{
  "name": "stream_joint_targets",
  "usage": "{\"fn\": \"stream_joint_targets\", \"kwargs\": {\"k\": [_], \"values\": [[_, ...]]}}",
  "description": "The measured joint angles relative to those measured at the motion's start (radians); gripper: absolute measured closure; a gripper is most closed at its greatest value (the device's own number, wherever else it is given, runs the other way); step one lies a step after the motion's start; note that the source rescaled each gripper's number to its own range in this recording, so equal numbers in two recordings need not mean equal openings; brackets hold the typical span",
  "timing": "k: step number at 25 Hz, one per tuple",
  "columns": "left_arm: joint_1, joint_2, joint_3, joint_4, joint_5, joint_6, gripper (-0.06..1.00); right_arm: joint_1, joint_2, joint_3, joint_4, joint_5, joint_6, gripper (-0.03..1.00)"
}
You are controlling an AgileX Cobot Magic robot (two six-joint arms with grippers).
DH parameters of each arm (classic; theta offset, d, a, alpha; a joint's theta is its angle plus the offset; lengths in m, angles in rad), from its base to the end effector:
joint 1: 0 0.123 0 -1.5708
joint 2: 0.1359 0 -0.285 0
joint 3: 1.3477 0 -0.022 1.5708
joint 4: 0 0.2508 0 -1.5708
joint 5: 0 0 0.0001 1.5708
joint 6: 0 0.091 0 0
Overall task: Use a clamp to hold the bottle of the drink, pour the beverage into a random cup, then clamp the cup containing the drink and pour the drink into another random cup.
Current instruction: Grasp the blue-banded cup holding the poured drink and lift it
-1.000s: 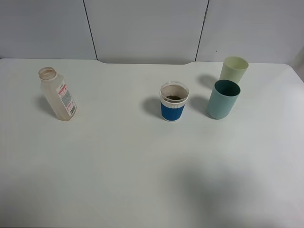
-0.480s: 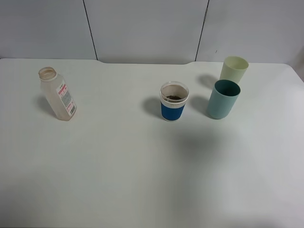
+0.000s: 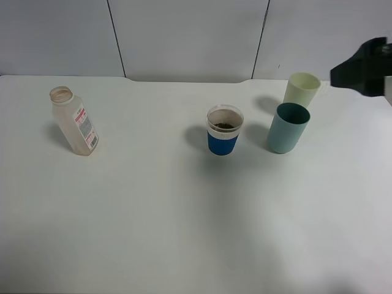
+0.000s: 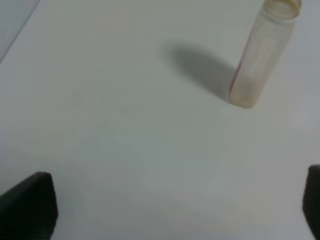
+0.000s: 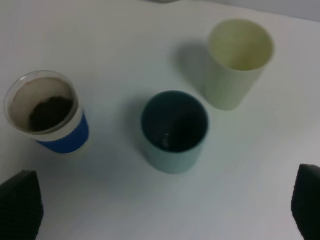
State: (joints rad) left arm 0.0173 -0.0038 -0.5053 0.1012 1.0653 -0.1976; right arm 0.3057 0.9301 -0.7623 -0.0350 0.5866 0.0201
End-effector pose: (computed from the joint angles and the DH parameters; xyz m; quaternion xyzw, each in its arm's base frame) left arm -0.0066 0.0079 0.2787 -0.0935 0.8458 0.0033 0.5252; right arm 0.1773 0.0541 0.3178 -0.1368 0.8891 0.0559 0.4332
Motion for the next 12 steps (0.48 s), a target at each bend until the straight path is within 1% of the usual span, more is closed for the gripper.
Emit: {"fn": "stream_joint_targets", "kwargs": {"k": [3, 7, 12], "values": [[0.000, 0.000, 0.000, 0.000, 0.000, 0.000, -0.06, 0.067, 0.064, 0.000, -0.017, -0.051, 0.031, -0.03], [0.000, 0.000, 0.000, 0.000, 0.000, 0.000, -0.06, 0.146, 0.125, 0.000, -0.018, -0.109, 0.039, -0.03], [0.000, 0.000, 0.000, 0.000, 0.000, 0.000, -0.06, 0.213, 0.184, 0.000, -0.018, -0.115, 0.072, -0.03]]}}
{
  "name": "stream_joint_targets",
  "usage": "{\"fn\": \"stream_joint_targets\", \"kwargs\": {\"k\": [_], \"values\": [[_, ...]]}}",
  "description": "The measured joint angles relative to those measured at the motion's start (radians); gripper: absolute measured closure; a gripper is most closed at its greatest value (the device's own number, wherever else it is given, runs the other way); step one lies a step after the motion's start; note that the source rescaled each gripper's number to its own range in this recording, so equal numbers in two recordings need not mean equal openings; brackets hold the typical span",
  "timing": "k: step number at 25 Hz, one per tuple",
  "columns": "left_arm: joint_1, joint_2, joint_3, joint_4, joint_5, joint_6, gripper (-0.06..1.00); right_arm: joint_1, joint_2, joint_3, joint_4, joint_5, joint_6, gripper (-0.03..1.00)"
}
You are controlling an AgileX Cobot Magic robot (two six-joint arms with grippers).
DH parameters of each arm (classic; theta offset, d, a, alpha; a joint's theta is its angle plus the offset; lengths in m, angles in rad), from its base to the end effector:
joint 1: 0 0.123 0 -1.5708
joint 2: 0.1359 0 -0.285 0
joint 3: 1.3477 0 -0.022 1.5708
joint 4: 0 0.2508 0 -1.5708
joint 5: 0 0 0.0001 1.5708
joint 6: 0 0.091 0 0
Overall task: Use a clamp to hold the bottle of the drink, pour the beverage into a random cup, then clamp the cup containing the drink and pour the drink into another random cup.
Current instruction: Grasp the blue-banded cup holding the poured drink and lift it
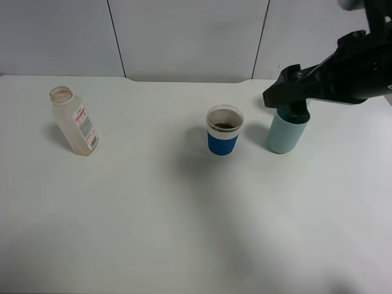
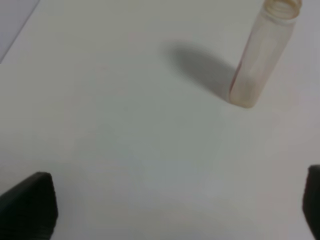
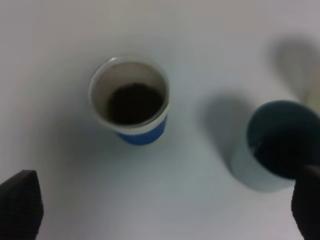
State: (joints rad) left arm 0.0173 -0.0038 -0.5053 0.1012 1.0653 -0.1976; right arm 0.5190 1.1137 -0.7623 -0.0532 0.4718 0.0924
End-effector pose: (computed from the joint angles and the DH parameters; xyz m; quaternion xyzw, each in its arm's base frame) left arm -0.0066 0.0079 0.2787 -0.0935 0.8458 0.0033 0.5252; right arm 0.1967 0.1098 0.2881 -0.2098 0.8896 0.1023 0.3927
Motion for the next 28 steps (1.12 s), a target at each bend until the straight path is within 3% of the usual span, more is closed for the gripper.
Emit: {"fn": "stream_joint_targets", "kwargs": {"k": [10, 18, 28], "values": [[0.000, 0.000, 0.000, 0.000, 0.000, 0.001, -0.06, 0.034, 0.109, 0.010, -0.008, -0.004, 0.049, -0.03], [0.000, 0.000, 0.000, 0.000, 0.000, 0.001, -0.06, 0.055, 0.121, 0.231, -0.009, -0.279, 0.072, -0.03], [0.000, 0.000, 0.000, 0.000, -0.001, 0.001, -0.06, 0.057, 0.127, 0.326, -0.030, -0.463, 0.081, -0.03]]}}
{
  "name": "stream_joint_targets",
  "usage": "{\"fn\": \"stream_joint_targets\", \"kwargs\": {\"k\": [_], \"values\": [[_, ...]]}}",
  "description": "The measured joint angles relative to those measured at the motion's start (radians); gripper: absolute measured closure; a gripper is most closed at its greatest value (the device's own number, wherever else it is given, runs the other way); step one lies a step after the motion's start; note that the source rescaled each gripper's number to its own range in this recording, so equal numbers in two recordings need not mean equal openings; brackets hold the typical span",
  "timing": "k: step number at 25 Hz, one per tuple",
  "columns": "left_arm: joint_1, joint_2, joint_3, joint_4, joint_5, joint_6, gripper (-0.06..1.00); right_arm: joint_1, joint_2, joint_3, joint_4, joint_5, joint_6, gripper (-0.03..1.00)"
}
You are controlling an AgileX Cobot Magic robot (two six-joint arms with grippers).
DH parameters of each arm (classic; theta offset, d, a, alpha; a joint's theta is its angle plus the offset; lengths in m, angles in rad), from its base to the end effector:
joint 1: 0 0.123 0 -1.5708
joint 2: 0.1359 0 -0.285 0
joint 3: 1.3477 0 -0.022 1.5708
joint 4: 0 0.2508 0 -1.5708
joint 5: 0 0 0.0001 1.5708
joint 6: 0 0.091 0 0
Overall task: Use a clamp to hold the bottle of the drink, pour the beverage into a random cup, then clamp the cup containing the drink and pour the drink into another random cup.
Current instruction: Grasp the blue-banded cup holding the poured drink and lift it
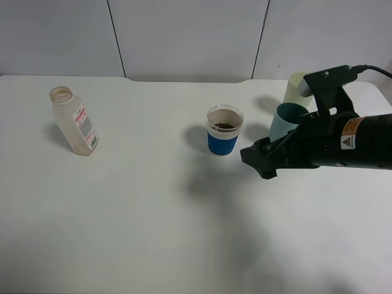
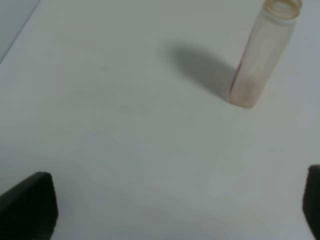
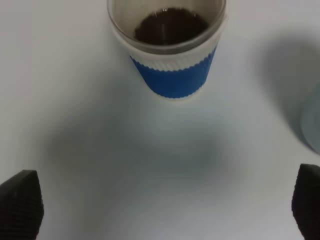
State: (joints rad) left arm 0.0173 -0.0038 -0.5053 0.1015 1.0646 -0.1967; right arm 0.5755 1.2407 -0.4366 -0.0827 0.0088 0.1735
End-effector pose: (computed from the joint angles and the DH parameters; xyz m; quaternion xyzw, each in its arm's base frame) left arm -0.0066 0.0080 0.2788 -0.0931 0.8457 0.0036 0.5255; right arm 0.1817 0.1178 0.1940 -0.2187 0.8854 0.1338 0.3877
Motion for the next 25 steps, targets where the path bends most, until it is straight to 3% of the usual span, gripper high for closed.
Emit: {"fn": "stream_joint_targets", "kwargs": {"k": [4, 7, 12, 19, 25], "values": [[0.000, 0.000, 0.000, 0.000, 0.000, 0.000, -0.06, 0.000, 0.084, 0.002, 0.000, -0.009, -0.004, -0.03], [0.000, 0.000, 0.000, 0.000, 0.000, 0.000, -0.06, 0.000, 0.172, 0.002, 0.003, -0.066, -0.023, -0.03], [0.000, 0.000, 0.000, 0.000, 0.000, -0.001, -0.06, 0.000, 0.307, 0.003, 0.083, -0.227, -0.112, -0.03], [0.000, 0.000, 0.000, 0.000, 0.000, -0.001, -0.06, 0.000, 0.451, 0.007, 0.310, -0.472, -0.352, -0.03], [0.000, 0.000, 0.000, 0.000, 0.000, -0.001, -0.06, 0.000, 0.545, 0.007, 0.310, -0.669, -0.396, -0.03]]}}
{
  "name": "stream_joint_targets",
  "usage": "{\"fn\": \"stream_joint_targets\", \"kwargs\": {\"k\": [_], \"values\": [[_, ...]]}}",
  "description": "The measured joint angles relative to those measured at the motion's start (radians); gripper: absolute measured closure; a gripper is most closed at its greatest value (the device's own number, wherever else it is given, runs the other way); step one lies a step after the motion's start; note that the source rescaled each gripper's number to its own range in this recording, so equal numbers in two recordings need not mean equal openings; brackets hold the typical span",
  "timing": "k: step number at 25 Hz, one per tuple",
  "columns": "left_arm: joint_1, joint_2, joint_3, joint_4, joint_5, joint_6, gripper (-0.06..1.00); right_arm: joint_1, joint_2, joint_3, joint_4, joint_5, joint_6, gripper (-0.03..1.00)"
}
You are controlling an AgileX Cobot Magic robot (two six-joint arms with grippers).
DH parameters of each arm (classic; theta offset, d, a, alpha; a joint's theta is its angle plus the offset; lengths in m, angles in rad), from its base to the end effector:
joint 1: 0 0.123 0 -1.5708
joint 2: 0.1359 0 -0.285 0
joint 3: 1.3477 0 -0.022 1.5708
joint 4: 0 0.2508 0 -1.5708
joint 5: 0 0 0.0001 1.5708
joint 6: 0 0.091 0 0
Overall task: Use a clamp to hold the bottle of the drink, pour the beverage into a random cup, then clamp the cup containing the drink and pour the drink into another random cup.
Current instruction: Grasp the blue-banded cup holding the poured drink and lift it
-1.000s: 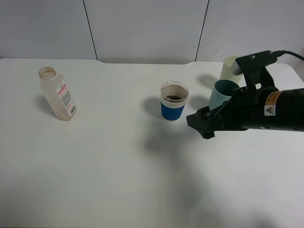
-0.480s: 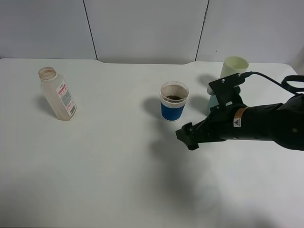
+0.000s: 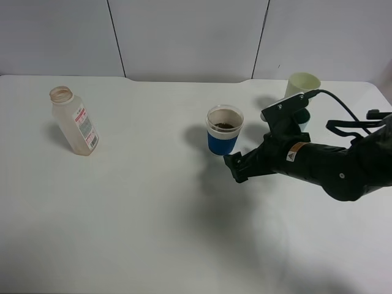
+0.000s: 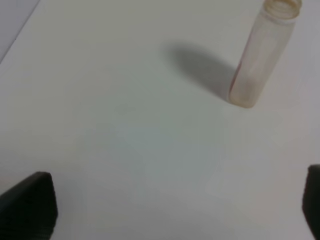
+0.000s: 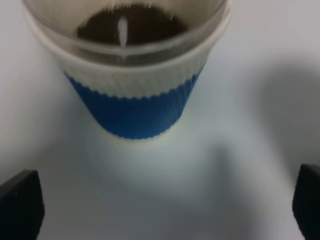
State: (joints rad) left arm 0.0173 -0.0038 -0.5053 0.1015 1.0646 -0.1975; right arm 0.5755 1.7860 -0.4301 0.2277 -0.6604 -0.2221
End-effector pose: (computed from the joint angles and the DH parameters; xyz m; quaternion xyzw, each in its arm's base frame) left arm -0.0066 0.0080 0.2788 -0.0935 0.8456 0.0034 0.5255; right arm 0.2307 0.1347 0.1052 -0.2390 0.8550 0.0609 0.4563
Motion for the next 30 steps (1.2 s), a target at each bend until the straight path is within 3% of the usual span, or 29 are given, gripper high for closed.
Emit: {"fn": "stream_joint_targets", "kwargs": {"k": [12, 25, 30], "values": [[0.000, 0.000, 0.000, 0.000, 0.000, 0.000, -0.06, 0.000, 0.139, 0.000, -0.044, -0.358, 0.009, -0.03], [0.000, 0.000, 0.000, 0.000, 0.000, 0.000, -0.06, 0.000, 0.253, 0.000, -0.073, -0.535, 0.046, -0.03], [0.000, 0.000, 0.000, 0.000, 0.000, 0.000, -0.06, 0.000, 0.307, 0.000, -0.073, -0.550, 0.063, -0.03]]}}
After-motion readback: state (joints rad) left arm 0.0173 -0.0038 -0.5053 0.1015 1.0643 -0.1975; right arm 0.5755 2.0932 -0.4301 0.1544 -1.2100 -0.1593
